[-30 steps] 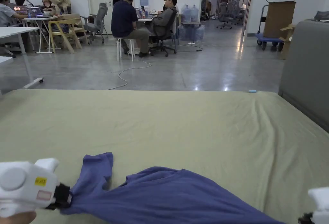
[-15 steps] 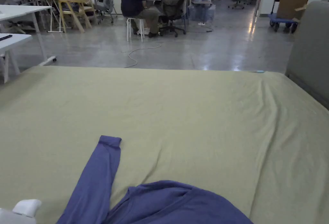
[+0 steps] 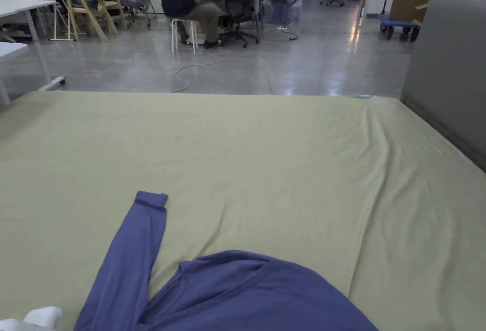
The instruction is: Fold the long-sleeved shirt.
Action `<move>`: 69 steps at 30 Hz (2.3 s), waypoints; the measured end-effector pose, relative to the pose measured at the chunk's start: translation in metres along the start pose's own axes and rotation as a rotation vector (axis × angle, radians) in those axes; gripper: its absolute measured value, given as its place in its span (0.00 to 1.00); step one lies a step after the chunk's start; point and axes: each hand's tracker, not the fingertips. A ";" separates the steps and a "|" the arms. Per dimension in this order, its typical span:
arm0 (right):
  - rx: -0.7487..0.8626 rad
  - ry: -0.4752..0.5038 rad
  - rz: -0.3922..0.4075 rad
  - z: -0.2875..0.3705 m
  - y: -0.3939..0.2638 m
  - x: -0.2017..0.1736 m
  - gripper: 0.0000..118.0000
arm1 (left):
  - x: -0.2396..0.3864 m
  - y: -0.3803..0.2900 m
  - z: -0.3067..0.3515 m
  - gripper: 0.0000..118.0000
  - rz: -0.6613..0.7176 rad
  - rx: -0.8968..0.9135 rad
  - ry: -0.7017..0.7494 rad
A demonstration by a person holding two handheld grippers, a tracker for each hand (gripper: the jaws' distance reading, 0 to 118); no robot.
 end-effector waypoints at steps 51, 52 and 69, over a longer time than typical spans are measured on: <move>-0.007 0.193 -0.060 0.050 -0.020 -0.051 0.00 | 0.053 0.195 -0.111 0.76 -0.025 0.056 0.261; -0.009 0.188 -0.054 0.048 -0.019 -0.048 0.00 | 0.059 0.193 -0.100 0.57 -0.031 0.041 0.216; -0.122 0.159 0.065 0.009 0.012 -0.058 0.06 | 0.056 0.155 0.137 0.00 -0.109 0.315 0.085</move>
